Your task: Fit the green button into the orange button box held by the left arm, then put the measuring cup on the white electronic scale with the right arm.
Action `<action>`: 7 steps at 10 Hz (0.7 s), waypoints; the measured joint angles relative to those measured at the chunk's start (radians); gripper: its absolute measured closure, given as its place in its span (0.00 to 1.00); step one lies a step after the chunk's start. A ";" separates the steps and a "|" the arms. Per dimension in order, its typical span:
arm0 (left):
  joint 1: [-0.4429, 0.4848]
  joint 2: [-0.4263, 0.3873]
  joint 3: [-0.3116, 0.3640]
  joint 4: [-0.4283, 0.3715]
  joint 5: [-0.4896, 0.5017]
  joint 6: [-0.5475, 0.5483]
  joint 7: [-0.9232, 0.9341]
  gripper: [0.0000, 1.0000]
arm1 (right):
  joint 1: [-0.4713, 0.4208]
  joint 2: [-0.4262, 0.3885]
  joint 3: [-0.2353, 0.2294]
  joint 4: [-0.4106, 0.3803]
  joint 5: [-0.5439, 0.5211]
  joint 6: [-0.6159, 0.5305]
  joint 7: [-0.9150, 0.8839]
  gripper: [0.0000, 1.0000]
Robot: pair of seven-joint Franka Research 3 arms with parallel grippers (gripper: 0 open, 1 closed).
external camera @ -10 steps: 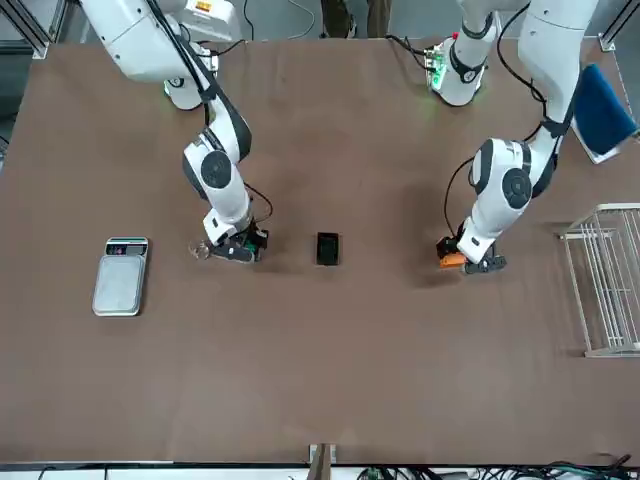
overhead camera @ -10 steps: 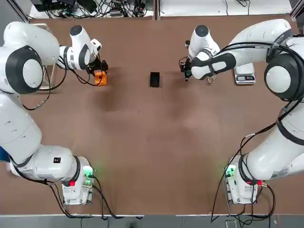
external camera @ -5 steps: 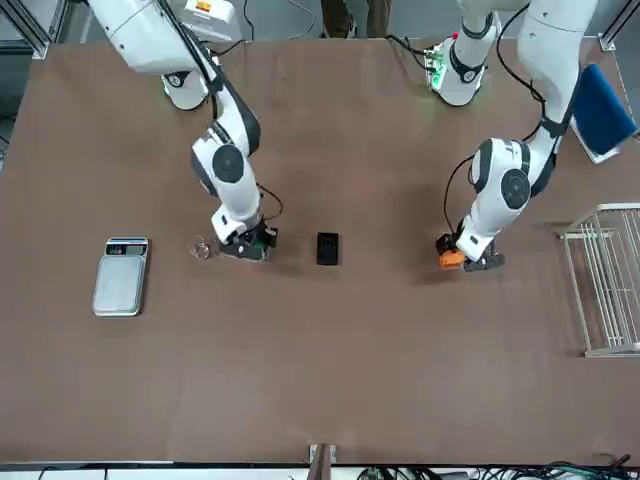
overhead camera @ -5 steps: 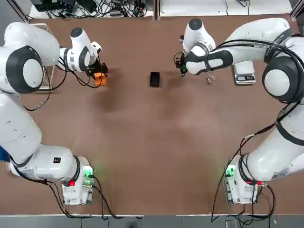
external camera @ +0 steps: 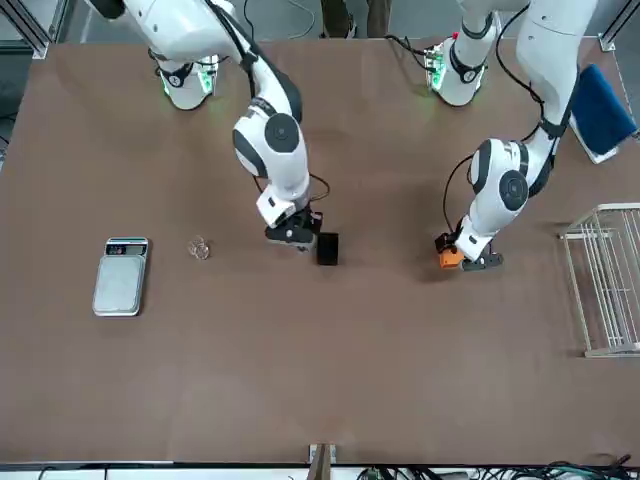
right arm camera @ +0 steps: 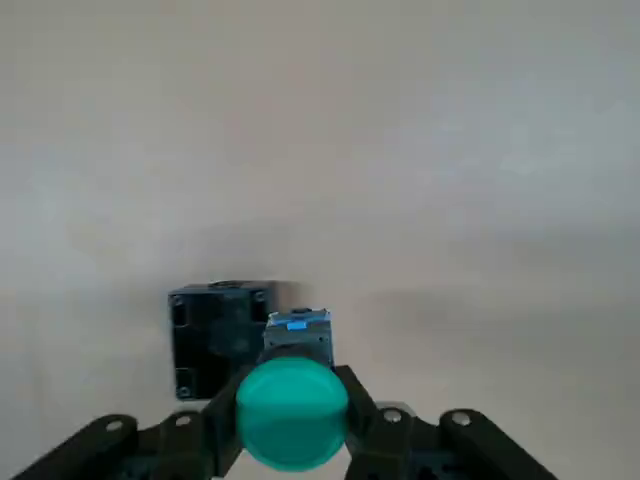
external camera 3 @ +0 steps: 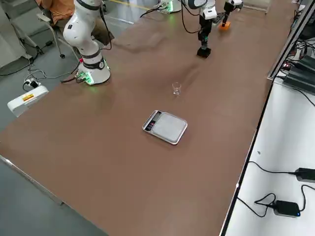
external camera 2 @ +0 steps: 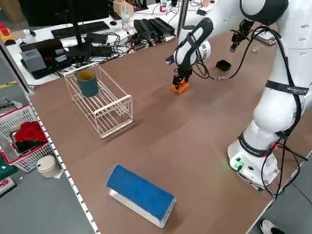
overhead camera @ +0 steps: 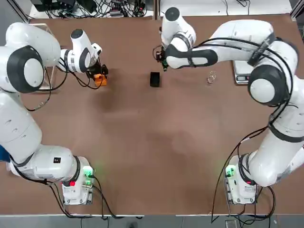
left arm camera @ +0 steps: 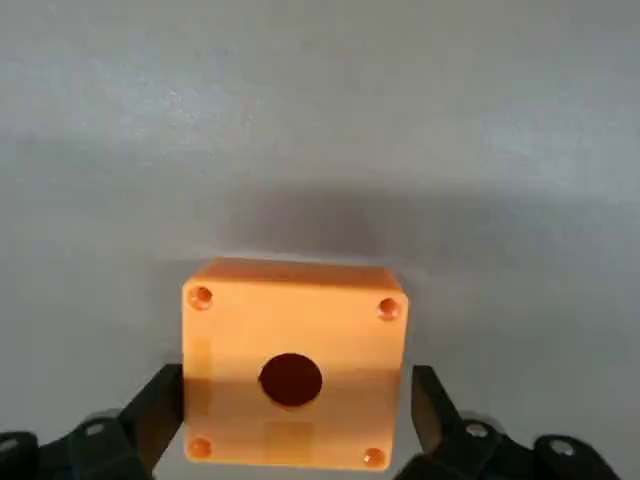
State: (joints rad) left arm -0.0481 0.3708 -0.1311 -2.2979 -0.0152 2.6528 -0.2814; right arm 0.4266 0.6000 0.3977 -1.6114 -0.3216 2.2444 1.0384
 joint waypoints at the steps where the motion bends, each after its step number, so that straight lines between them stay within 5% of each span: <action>1: 0.000 0.005 0.000 0.003 0.017 0.000 0.000 0.01 | 0.013 0.035 -0.001 0.022 -0.009 0.000 0.002 0.63; 7: 0.001 0.038 0.001 0.032 0.061 0.012 0.000 0.08 | 0.075 0.167 -0.001 0.166 -0.016 0.001 0.016 0.63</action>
State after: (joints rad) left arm -0.0476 0.4085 -0.1304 -2.2660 0.0462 2.6646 -0.2817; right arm 0.5017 0.7666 0.3968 -1.4457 -0.3374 2.2455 1.0544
